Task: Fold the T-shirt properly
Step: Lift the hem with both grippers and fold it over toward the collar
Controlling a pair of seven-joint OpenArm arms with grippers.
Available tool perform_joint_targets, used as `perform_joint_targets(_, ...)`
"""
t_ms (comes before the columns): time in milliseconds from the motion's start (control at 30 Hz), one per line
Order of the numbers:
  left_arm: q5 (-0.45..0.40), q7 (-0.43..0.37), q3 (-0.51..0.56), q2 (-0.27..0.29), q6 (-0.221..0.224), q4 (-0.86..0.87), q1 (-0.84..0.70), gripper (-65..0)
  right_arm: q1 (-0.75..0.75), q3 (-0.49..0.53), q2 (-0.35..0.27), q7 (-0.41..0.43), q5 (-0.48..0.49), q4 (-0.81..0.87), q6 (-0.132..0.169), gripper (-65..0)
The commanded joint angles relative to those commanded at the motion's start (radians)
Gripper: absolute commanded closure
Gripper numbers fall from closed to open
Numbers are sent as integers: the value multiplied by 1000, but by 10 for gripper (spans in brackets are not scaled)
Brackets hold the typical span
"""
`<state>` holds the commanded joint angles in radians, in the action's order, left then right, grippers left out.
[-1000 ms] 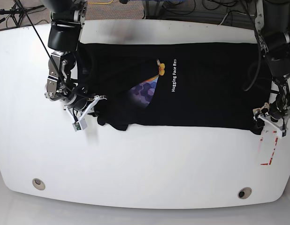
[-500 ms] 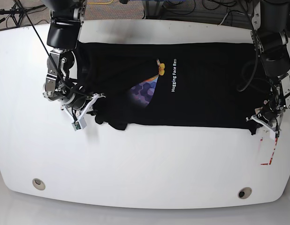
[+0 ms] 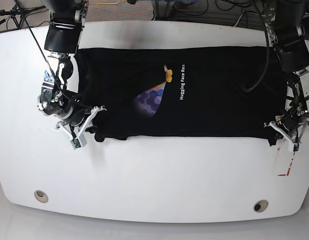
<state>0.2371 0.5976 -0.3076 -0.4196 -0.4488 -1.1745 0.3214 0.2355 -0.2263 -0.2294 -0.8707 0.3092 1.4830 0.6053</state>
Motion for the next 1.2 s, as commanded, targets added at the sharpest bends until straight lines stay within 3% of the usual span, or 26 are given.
perform_joint_targets(233, 2, 44, -8, 0, -2, -207, -87, 0, -23, -3, -17, -41, 0, 100, 0, -41)
perform_joint_targets(433, 2, 48, -110, 8, -6, -242, -143, 0, -54, -5, -28, -43, 0, 106, 2, -41)
perform_joint_targets(533, 0, 48, -146, 18, -52, -242, -150, 0, -81, -14, -29, -43, 0, 107, 3, -41)
perform_joint_targets(633, 0, 75, -187, 20, -129, -244, -178, 0, -118, -52, -28, -48, 6, 160, 6, -41)
perform_joint_targets(733, 0, 101, -226, 20, -169, -242, -184, 0, -160, -55, -23, -48, 8, 199, 6, -43)
perform_joint_targets(967, 0, 146, -279, 20, -207, -256, -227, 0, -244, -57, -20, -60, 9, 281, 3, -43)
perform_joint_targets(1200, 0, 152, -307, 20, -210, -298, -282, 0, -313, -60, 15, -72, 3, 333, 5, -43)
